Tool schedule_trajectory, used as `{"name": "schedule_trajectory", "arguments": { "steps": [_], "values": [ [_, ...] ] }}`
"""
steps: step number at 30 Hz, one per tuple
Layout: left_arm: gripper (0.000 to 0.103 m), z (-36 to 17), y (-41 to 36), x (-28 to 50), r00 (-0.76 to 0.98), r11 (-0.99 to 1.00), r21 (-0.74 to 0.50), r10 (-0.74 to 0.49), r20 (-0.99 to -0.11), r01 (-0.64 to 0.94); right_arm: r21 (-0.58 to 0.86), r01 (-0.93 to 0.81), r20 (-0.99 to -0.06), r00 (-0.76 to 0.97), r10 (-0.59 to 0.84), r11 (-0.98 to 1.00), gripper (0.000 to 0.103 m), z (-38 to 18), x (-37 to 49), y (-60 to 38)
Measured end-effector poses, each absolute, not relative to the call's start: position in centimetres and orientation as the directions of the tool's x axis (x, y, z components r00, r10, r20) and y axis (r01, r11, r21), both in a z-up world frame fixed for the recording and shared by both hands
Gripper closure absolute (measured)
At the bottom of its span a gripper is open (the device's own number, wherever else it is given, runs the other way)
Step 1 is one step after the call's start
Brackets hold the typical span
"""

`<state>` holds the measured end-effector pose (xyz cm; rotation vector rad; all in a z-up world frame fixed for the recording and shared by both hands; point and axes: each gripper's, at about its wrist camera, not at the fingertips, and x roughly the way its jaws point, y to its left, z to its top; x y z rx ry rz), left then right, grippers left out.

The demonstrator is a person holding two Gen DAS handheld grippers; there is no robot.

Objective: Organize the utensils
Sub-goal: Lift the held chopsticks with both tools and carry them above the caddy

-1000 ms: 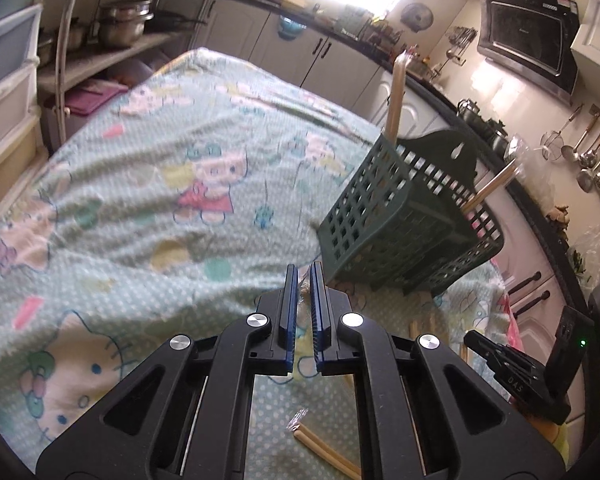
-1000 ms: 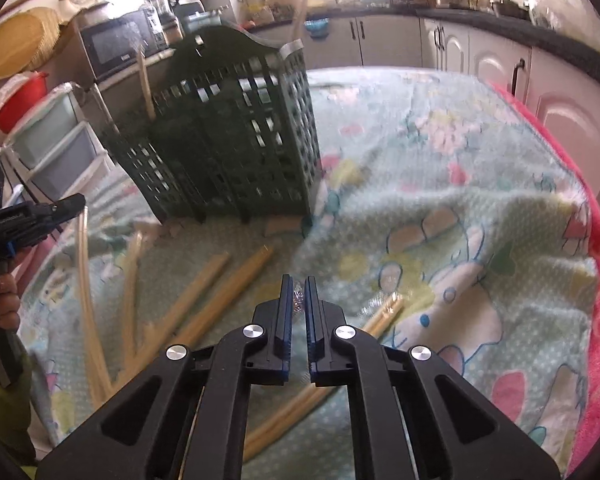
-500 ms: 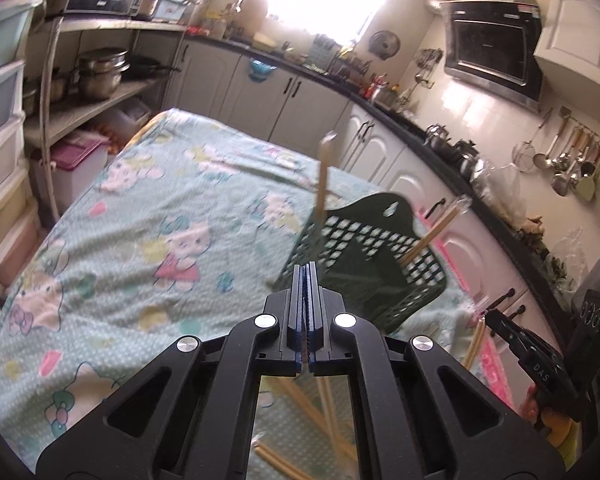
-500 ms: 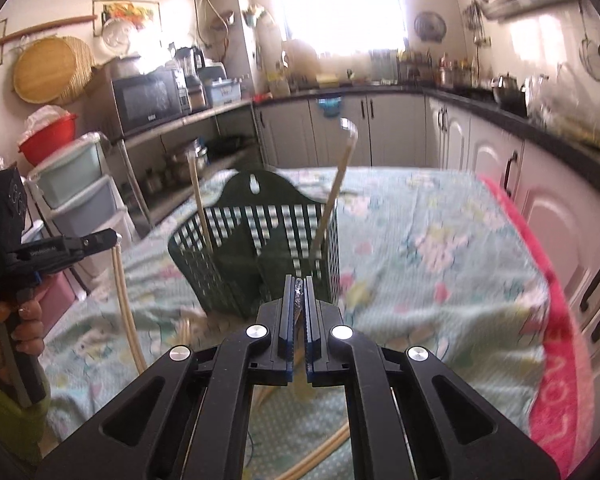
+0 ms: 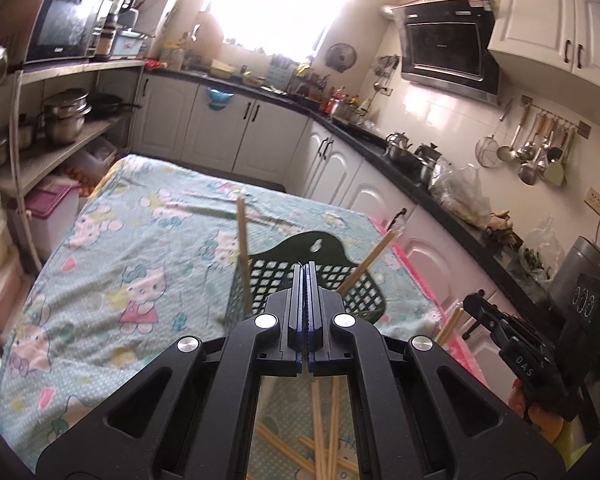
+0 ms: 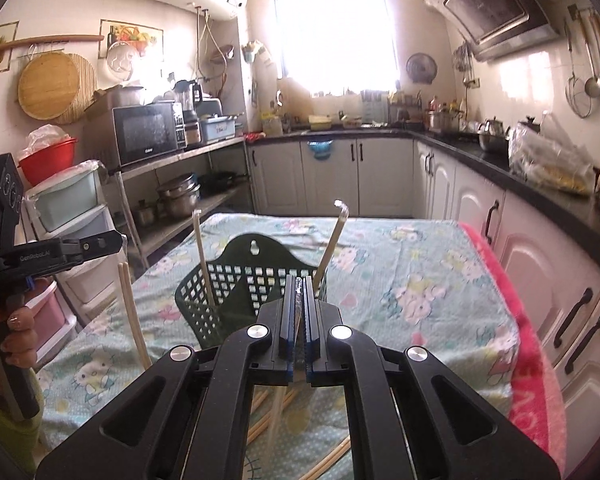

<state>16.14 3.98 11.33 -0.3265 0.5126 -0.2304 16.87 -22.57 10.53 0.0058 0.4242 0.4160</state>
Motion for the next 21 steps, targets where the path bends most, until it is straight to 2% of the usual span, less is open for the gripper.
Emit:
{"name": "schedule_trajectory", "arguments": {
  "steps": [8,21],
  "values": [
    [0.103,13.7,2.2,16.3,0.853,0.924,-0.332,-0.323,-0.410,0.190,0.097,-0.375,-0.362,0.850,0.384,0.922,0.100,11.9,16.6,-22.9],
    [0.103,18.2,-0.3,17.5,0.875,0.918,-0.288,-0.360,-0.323,0.271,0.082,-0.386,-0.253,0.884,0.394,0.919,0.100,16.3,16.2,-23.5]
  ]
}}
